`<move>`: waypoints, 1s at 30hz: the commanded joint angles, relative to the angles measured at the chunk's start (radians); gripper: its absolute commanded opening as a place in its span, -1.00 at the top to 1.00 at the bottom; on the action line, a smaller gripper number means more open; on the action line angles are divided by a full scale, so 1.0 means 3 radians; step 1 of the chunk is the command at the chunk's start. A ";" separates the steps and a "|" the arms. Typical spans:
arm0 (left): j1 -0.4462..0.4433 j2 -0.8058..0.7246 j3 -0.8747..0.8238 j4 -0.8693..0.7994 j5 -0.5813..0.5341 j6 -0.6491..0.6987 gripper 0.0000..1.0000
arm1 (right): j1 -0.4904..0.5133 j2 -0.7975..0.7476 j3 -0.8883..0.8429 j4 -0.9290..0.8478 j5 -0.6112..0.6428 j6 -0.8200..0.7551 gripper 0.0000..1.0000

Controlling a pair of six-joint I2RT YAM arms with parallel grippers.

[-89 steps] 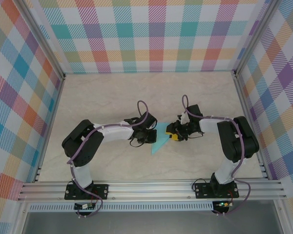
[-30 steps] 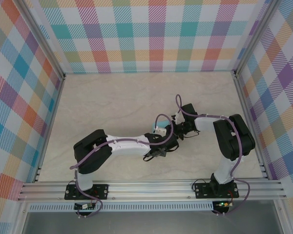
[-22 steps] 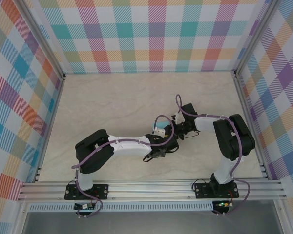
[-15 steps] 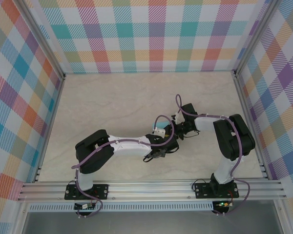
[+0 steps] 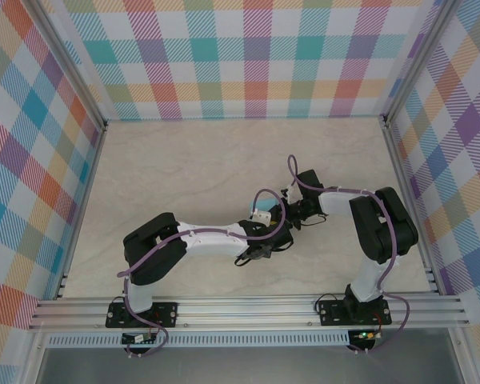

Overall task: Fold a paper plane with a square sheet of paper (pick it up from the middle)
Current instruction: Fourth fold the wing at the center of the table.

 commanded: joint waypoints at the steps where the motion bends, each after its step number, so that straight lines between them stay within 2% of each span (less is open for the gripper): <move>1: -0.0053 -0.0109 -0.0098 0.0044 -0.0028 0.0052 0.85 | 0.0012 -0.0151 0.0124 -0.0176 0.0032 -0.0135 0.58; 9: 0.0097 -0.0466 -0.0536 0.0627 0.0346 0.0220 0.89 | -0.0052 -0.0614 0.0180 -0.0525 0.0330 -0.0245 0.37; 18: 0.0388 -0.0786 -0.1032 0.1369 0.1052 0.0399 0.90 | -0.0156 -0.1032 0.0035 -0.0612 0.0458 -0.0221 0.17; 25: 0.0427 -0.0776 -0.1038 0.1336 0.1101 0.0474 0.89 | -0.0117 -0.0884 -0.0055 -0.0342 0.0132 -0.0054 -0.04; 30: 0.0428 -0.0751 -0.0997 0.1268 0.1070 0.0499 0.89 | 0.0009 -0.0613 0.0082 -0.0335 0.0180 0.0018 -0.18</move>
